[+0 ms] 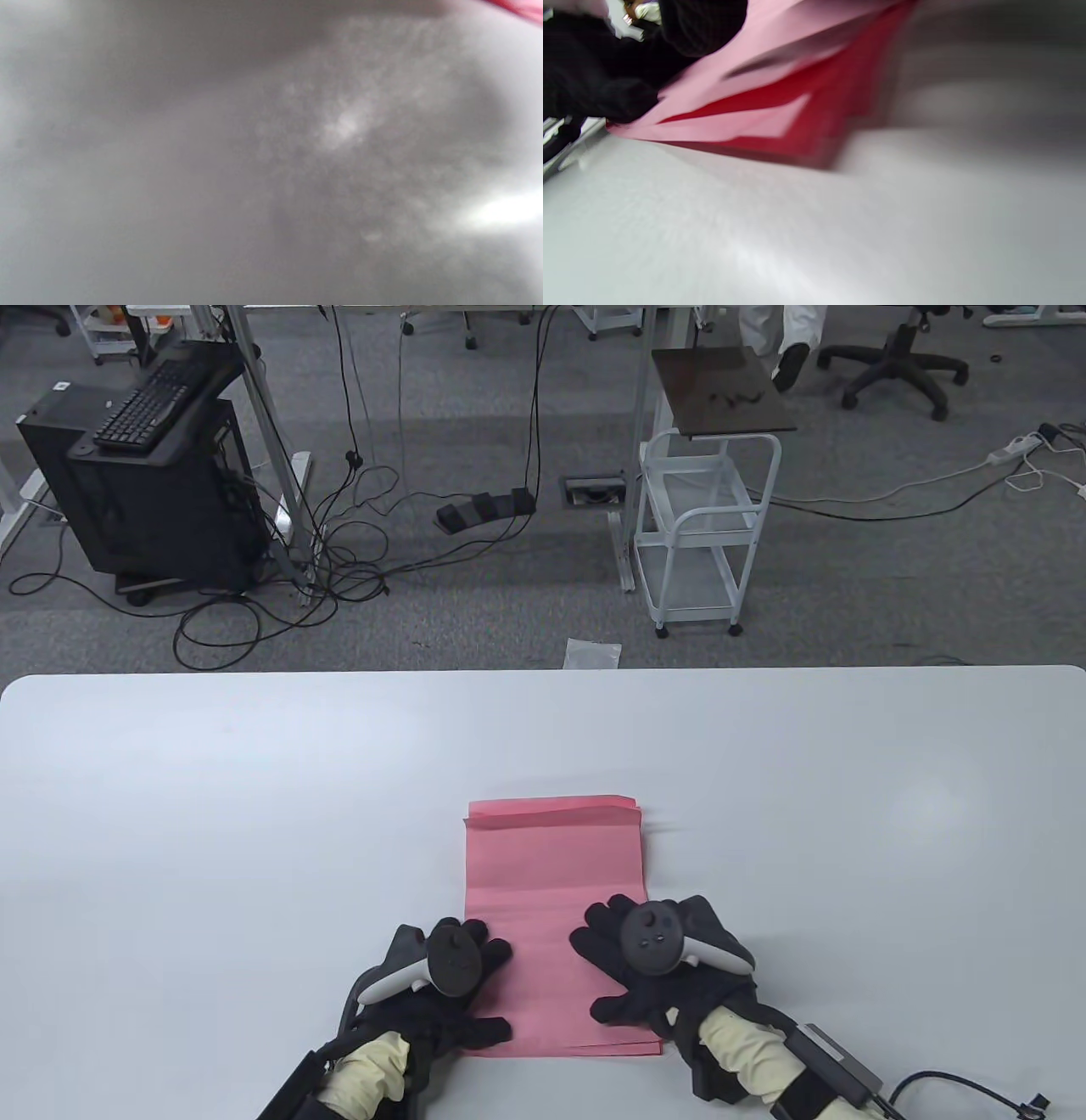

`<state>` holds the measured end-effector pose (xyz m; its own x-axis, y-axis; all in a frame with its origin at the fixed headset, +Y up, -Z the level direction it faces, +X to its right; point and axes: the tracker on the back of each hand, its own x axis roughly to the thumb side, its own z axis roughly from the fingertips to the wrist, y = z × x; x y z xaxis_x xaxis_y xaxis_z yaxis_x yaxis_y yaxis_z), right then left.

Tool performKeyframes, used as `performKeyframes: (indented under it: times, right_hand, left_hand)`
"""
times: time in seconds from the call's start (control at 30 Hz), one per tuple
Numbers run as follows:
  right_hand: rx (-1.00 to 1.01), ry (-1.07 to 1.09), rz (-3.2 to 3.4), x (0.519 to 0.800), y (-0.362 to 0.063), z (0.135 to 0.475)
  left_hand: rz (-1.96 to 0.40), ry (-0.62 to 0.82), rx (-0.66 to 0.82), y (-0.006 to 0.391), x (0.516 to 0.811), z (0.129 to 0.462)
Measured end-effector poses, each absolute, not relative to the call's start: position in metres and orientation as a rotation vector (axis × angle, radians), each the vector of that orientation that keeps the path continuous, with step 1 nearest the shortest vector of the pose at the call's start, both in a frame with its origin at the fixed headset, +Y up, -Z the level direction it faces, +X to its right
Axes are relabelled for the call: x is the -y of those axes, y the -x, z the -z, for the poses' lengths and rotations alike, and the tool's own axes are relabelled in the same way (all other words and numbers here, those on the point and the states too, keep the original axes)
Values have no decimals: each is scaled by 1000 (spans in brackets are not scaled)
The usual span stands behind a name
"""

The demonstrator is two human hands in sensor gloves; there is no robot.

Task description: Unfold complexly folded papers and stack

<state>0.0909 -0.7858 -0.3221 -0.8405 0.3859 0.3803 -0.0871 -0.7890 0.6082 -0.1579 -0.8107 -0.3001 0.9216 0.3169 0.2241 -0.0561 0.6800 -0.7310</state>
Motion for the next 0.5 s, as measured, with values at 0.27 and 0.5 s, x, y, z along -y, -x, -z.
performKeyframes:
  times: [0.27,0.5]
  right_hand:
    - [-987,-511,-2606,800,-100,374]
    - [-884,-133,-2513,804,-149,402]
  left_hand:
    - [-220,798,360,158,810,300]
    - [-213,792,360,158,811,300]
